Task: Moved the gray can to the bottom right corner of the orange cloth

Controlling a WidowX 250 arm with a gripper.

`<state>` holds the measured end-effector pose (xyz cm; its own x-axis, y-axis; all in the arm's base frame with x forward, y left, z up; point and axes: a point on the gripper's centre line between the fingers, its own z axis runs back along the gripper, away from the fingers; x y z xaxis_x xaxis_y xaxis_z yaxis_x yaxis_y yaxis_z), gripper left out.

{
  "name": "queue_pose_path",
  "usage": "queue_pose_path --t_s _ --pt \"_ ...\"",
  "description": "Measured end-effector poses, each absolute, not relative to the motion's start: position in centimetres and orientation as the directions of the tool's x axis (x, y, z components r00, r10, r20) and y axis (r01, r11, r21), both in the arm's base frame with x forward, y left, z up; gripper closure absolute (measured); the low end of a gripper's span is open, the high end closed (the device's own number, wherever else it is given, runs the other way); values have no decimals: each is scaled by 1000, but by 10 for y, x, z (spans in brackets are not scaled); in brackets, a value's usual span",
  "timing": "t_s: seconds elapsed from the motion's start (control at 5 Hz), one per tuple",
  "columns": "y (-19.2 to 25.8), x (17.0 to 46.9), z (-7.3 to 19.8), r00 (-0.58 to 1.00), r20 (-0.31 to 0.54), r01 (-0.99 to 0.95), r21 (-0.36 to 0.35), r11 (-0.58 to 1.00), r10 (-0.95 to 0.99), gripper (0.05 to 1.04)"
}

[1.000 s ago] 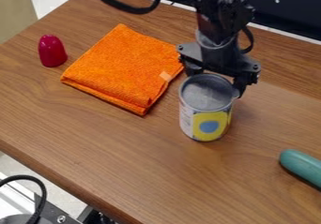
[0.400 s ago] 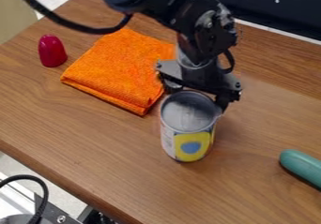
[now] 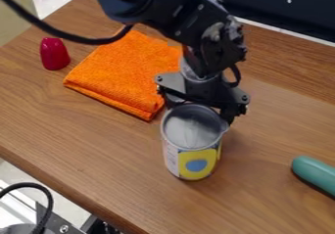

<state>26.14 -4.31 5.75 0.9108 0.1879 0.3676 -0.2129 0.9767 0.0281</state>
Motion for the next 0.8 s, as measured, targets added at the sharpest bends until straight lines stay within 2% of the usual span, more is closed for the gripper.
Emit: queue_pose_path --t_s 0.4,0.8 --pt "-42 244 57 917 356 -212 58 976 178 84" --pt "-45 265 72 888 328 -361 63 930 323 84"
